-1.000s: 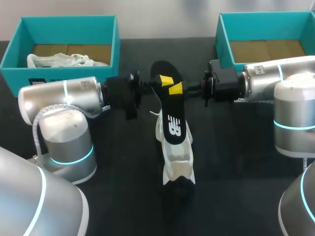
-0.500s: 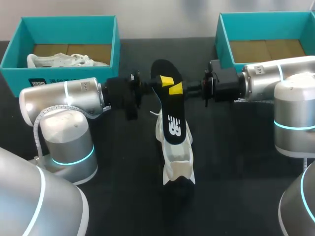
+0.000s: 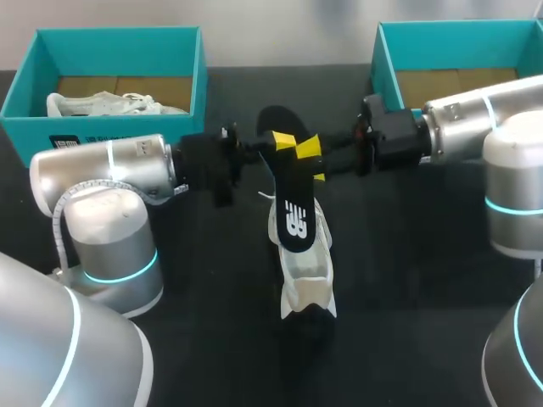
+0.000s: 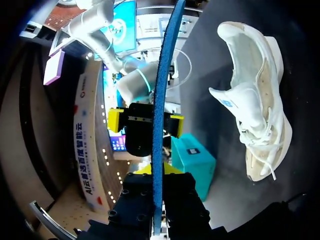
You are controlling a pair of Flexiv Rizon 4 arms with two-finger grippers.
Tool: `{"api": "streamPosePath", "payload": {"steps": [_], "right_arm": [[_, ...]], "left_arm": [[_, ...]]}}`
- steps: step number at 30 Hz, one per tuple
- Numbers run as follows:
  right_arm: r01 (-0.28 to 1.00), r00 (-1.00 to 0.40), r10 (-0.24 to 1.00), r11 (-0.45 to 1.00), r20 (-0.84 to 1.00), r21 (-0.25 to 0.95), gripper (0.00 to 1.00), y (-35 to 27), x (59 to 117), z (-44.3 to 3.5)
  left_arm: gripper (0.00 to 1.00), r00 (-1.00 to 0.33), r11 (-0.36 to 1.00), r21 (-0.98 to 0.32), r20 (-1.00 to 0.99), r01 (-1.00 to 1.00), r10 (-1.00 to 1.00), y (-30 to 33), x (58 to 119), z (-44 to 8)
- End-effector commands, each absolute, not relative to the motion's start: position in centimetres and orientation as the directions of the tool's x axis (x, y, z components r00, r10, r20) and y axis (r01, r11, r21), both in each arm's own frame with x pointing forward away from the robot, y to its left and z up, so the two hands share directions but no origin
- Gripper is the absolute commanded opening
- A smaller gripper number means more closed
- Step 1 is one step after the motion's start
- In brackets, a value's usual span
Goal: Take the shoe out of the shoebox, open the shoe tongue, remove and reinsert the insole, then place the shoe into the shoebox
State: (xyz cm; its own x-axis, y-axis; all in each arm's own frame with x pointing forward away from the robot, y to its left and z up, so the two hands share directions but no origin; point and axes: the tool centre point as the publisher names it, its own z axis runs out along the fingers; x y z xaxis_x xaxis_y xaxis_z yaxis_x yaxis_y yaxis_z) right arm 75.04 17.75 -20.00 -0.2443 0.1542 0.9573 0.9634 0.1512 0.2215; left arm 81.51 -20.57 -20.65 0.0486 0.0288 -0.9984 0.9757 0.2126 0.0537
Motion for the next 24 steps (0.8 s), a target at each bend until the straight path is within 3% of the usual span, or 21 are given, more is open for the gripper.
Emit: {"api": "streamPosePath", "payload": {"steps": [1,6,11,24], "right_arm": [[0.953,-0.270,0.204,0.199,0.941,0.230,1.00,15.0,75.0,-19.5],[0.921,-0.349,0.264,0.273,0.899,0.277,1.00,13.4,74.7,-19.1],[0.897,-0.385,0.229,0.321,0.894,0.304,1.00,12.5,74.6,-19.5],[0.897,-0.385,0.229,0.321,0.894,0.304,1.00,12.5,74.6,-19.5]], "left_arm": [[0.00,0.028,0.189,0.035,-0.999,0.981,0.041,-18.6,80.2,-20.0],[0.00,-0.029,0.151,-0.020,-0.998,0.988,0.056,-17.2,78.4,-19.5],[0.00,-0.134,0.061,-0.130,-0.988,0.990,0.079,-16.4,76.3,-19.2],[0.00,-0.141,0.050,-0.137,-0.986,0.989,0.095,-16.3,76.0,-19.2]]}}
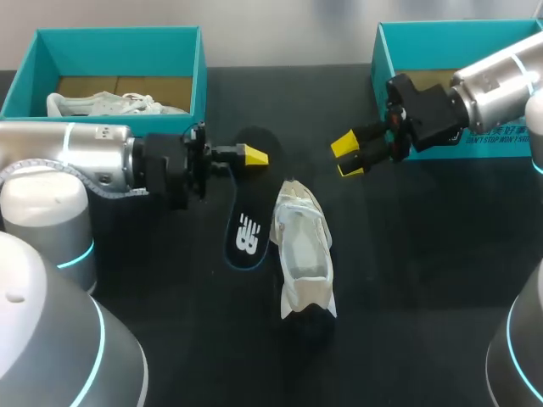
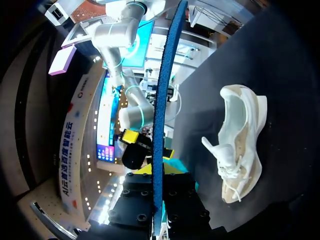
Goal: Take the shoe out of the shoebox, open the shoe tongue, remove and reinsert the insole, then place the shoe into the shoebox
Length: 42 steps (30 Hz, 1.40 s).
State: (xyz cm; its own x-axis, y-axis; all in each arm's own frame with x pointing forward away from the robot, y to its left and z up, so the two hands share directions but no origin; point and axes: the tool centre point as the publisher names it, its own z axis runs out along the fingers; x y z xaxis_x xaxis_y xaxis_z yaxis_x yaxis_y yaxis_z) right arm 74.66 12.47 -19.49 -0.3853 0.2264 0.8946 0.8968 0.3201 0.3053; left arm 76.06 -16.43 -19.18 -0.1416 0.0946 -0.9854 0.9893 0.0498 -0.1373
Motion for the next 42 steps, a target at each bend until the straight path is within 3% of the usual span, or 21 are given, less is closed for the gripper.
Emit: {"api": "streamPosePath", "payload": {"steps": [1,5,8,12,15,29,34,40,42], "right_arm": [[0.897,-0.385,0.229,0.321,0.894,0.304,1.00,12.5,74.6,-19.5],[0.829,-0.522,0.346,0.422,0.780,0.367,1.00,11.0,73.5,-19.5],[0.760,-0.619,0.342,0.489,0.707,0.428,1.00,9.3,71.9,-19.8],[0.710,-0.668,0.371,0.577,0.645,0.404,1.00,7.8,70.3,-20.9],[0.603,-0.748,0.287,0.671,0.598,0.431,1.00,7.8,69.2,-21.8],[0.603,-0.748,0.287,0.671,0.598,0.431,1.00,7.8,69.2,-21.8],[0.436,-0.872,0.194,0.725,0.450,0.533,1.00,6.5,67.7,-23.5],[0.371,-0.915,0.207,0.767,0.346,0.524,1.00,5.3,65.4,-24.9],[0.346,-0.926,0.197,0.785,0.322,0.514,1.00,5.4,64.9,-25.5]], "left_arm": [[0.00,-0.141,0.050,-0.137,-0.986,0.989,0.095,-16.3,76.0,-19.2],[0.00,-0.154,-0.005,-0.155,-0.985,0.988,0.076,-17.0,73.7,-18.4],[0.00,-0.163,-0.038,-0.167,-0.983,0.985,0.087,-16.9,71.1,-17.4],[0.00,-0.188,-0.059,-0.194,-0.977,0.979,0.097,-16.4,69.1,-16.7],[0.00,-0.235,-0.061,-0.240,-0.968,0.969,0.083,-16.5,67.4,-16.1],[0.00,-0.241,-0.071,-0.247,-0.967,0.966,0.086,-16.7,67.0,-16.1],[0.00,-0.246,-0.139,-0.260,-0.963,0.955,0.111,-17.1,65.5,-15.1],[0.00,-0.322,-0.210,-0.331,-0.944,0.920,0.076,-16.7,63.3,-14.8],[0.00,-0.414,-0.267,-0.405,-0.910,0.874,0.025,-16.8,62.7,-15.3]]}}
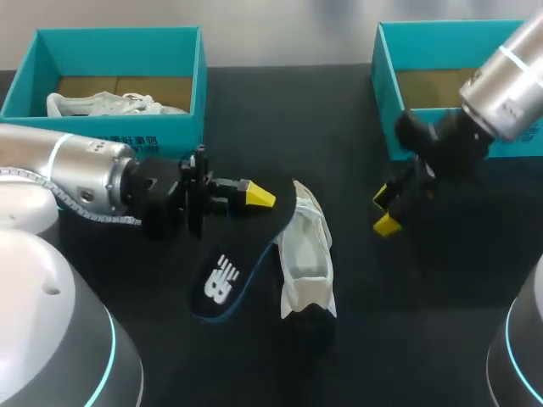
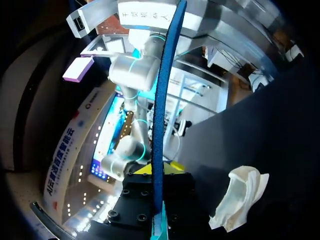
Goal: Take the shoe out of the shoebox, open the shoe tongue, remove and reinsert the insole, then place the shoe into the shoebox
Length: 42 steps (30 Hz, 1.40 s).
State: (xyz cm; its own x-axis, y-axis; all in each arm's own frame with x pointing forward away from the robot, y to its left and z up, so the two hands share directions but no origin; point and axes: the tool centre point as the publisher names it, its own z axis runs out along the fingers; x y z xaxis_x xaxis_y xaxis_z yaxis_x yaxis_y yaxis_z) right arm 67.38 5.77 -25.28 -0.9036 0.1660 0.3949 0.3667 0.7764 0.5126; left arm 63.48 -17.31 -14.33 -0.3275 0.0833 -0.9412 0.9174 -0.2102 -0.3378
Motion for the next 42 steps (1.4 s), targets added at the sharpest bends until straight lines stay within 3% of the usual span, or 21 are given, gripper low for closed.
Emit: {"api": "streamPosePath", "payload": {"steps": [1,15,26,32,42], "right_arm": [[0.336,-0.929,0.193,0.797,0.317,0.501,1.00,5.6,64.7,-25.9],[0.332,-0.930,0.193,0.807,0.313,0.488,1.00,5.7,64.6,-26.2],[0.242,-0.960,0.132,0.832,0.245,0.500,1.00,6.7,65.2,-30.3],[0.175,-0.977,0.094,0.867,0.192,0.467,1.00,7.8,66.4,-32.0],[0.173,-0.976,0.091,0.873,0.196,0.457,1.00,8.0,66.5,-32.4]], "left_arm": [[0.00,-0.438,-0.292,-0.425,-0.899,0.857,0.021,-17.0,62.6,-15.7],[0.00,-0.437,-0.301,-0.427,-0.899,0.853,0.036,-17.1,62.5,-15.9],[0.00,-0.530,-0.298,-0.513,-0.847,0.805,0.028,-18.6,58.5,-17.7],[0.00,-0.654,-0.310,-0.623,-0.757,0.718,0.007,-19.0,57.4,-18.8],[0.00,-0.654,-0.310,-0.623,-0.757,0.718,0.007,-19.0,57.4,-18.8]]}}
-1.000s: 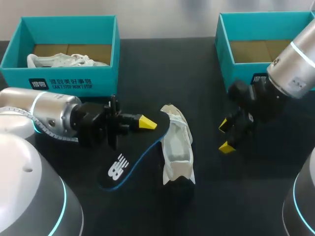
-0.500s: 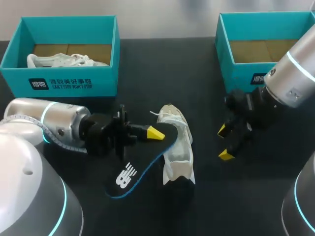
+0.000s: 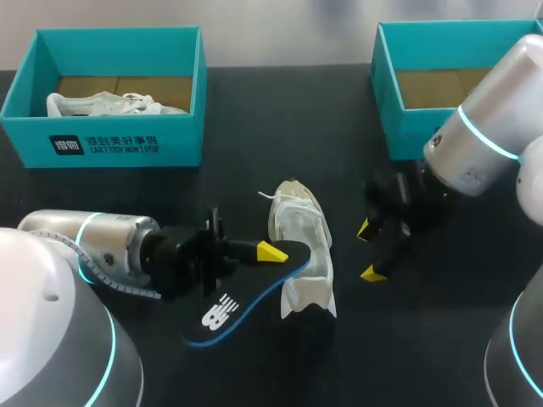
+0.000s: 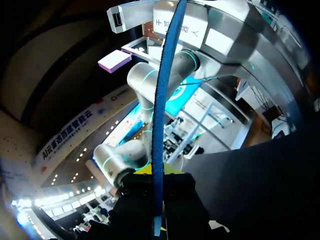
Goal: Take the shoe out of the shoebox, open the shoe tongue, remove and reinsert the insole, then place the shoe into the shoebox
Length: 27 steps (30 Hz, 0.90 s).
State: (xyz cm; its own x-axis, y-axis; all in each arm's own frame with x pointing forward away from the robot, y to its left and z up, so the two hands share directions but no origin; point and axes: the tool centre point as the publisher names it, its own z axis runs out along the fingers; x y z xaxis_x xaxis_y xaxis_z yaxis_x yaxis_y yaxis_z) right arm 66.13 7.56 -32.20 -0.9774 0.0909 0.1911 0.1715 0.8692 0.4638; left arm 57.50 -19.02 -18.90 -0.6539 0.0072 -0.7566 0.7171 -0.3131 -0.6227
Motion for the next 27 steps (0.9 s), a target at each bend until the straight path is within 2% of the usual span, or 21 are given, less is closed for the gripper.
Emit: {"api": "streamPosePath", "payload": {"steps": [1,6,10,20,27], "right_arm": [[0.173,-0.976,0.091,0.873,0.196,0.457,1.00,8.0,66.5,-32.4],[0.132,-0.986,0.071,0.892,0.153,0.433,1.00,8.6,66.7,-32.9],[0.049,-0.997,0.027,0.933,0.066,0.357,1.00,9.7,66.7,-33.5],[-0.032,-0.999,-0.021,0.955,-0.041,0.294,1.00,10.2,66.4,-33.7],[-0.032,-0.999,-0.021,0.955,-0.041,0.294,1.00,10.2,66.4,-33.7]], "left_arm": [[0.00,-0.654,-0.310,-0.623,-0.757,0.718,0.007,-19.0,57.4,-18.8],[0.00,-0.671,-0.308,-0.640,-0.741,0.704,0.008,-19.9,57.4,-19.8],[0.00,-0.688,-0.306,-0.653,-0.726,0.693,-0.006,-21.1,57.6,-21.4],[0.00,-0.721,-0.281,-0.688,-0.693,0.669,-0.020,-22.2,57.8,-22.4],[0.00,-0.721,-0.281,-0.688,-0.693,0.669,-0.020,-22.2,57.8,-22.4]]}}
